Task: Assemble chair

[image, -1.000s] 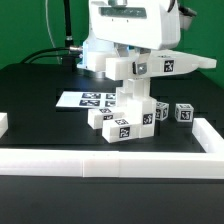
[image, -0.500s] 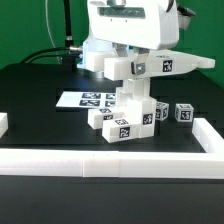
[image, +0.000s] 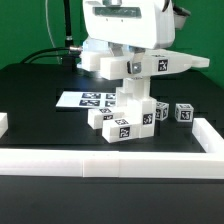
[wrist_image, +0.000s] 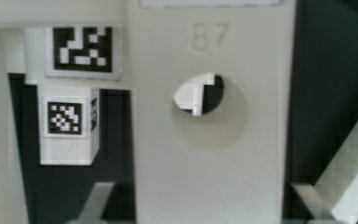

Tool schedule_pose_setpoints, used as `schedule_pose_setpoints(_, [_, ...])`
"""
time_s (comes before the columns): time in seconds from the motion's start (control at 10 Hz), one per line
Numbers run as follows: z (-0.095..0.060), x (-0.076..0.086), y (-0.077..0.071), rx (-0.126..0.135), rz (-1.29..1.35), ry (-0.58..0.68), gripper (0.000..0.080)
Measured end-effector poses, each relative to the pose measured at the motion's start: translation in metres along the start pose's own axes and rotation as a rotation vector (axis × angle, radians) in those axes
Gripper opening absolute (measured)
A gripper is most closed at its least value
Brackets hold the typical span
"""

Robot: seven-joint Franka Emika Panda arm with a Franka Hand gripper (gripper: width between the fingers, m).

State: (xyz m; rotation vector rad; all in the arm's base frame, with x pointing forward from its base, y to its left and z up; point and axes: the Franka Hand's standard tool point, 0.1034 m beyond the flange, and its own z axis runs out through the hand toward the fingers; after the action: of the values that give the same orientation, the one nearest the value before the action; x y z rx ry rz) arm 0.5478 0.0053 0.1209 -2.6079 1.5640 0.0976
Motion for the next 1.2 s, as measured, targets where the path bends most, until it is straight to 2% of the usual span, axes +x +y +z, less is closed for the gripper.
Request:
schedule_pose_setpoints(0.5, [0.000, 0.000, 0.000, 0.000, 0.000, 0.000, 0.0284])
schedule_pose_setpoints(0.9, [0.002, -0.013, 0.002, -0.005, -0.003, -0.007, 0.0284])
schedule_pose_setpoints(1.2, [0.003, -0.015, 0.002, -0.005, -0.007, -0.007, 0.0284])
